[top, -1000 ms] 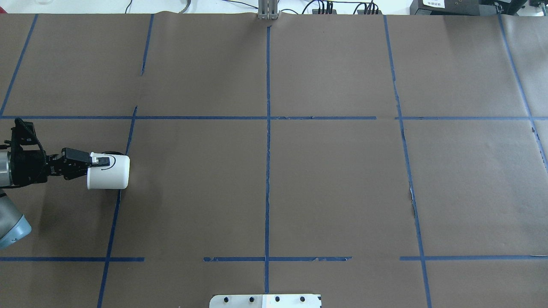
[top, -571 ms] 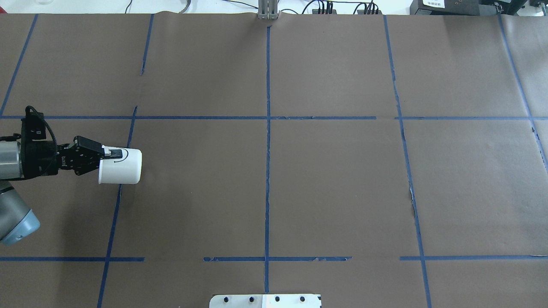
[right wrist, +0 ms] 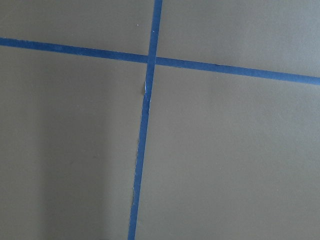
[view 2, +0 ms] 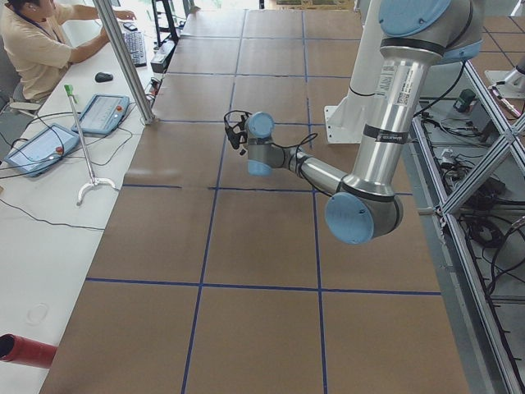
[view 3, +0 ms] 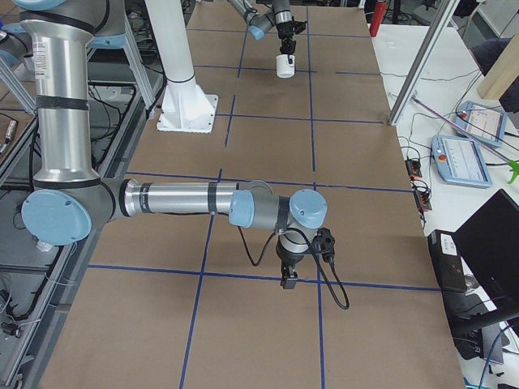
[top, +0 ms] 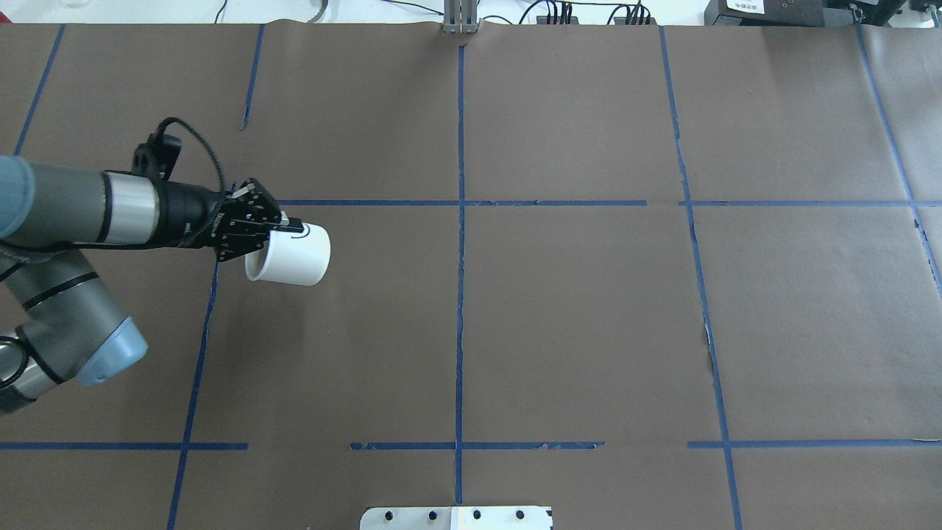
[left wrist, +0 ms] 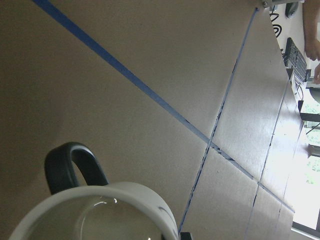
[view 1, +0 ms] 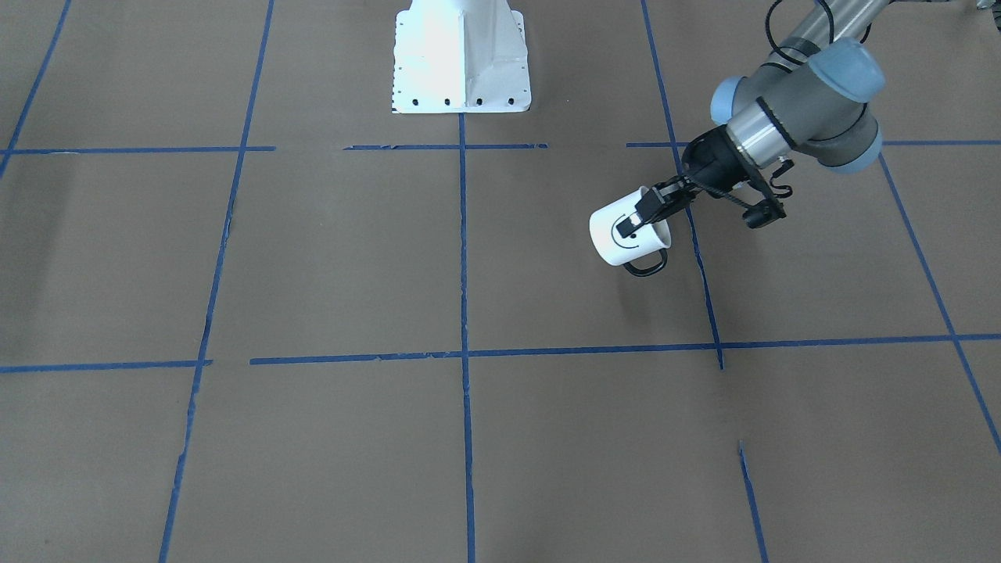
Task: Flip mug
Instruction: 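Lift the white mug with the left gripper and carry it toward the table center, then rotate the left wrist to turn the mug opening upward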
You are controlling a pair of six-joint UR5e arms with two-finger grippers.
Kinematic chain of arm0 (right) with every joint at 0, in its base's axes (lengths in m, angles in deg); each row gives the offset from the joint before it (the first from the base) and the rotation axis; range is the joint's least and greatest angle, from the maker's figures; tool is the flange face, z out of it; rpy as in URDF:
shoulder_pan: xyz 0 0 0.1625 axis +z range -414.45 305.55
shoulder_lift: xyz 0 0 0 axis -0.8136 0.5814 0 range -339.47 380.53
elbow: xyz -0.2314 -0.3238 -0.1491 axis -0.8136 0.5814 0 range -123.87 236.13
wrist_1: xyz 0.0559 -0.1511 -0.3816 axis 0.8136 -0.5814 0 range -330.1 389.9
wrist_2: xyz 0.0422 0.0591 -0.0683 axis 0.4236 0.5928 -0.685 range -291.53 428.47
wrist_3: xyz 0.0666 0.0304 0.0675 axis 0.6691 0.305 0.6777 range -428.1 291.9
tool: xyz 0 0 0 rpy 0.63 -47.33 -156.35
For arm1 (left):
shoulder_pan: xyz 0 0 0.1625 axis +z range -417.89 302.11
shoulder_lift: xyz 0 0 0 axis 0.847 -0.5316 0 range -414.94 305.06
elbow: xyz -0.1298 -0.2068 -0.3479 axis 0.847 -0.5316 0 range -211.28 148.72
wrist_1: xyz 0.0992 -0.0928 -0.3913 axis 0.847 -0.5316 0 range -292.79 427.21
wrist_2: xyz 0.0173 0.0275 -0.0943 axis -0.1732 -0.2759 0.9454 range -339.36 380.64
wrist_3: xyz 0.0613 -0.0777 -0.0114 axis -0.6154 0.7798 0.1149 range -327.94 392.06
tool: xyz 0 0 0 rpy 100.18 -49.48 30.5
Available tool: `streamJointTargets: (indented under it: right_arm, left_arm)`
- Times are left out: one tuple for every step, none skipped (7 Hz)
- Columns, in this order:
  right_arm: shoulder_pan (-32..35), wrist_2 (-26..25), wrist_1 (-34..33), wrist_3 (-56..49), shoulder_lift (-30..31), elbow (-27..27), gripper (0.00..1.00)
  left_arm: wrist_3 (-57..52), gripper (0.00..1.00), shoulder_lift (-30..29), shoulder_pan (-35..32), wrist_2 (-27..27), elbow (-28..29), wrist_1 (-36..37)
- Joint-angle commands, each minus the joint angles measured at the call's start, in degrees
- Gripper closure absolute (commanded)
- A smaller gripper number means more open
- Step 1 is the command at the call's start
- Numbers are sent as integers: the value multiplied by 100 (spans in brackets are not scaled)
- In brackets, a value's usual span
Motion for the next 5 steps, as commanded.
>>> streamJointTargets:
  right_arm:
    - [0, 0, 0, 0, 0, 0, 0]
    - [0, 0, 0, 0, 0, 0, 0]
    - [0, 0, 0, 0, 0, 0, 0]
    - [0, 0, 0, 0, 0, 0, 0]
    - [0, 0, 0, 0, 0, 0, 0]
  left_arm:
    - [-592, 100, -1662, 187, -65, -158, 3260]
    - [-1101, 100, -2201, 363, -274, -79, 4223]
    - [-1080, 100, -2885, 791, -902, 383, 5068]
    - [-1071, 100, -3457, 1021, -1135, 1223, 5494]
    - [-1062, 100, -3559, 1076, -1137, 1536, 5559]
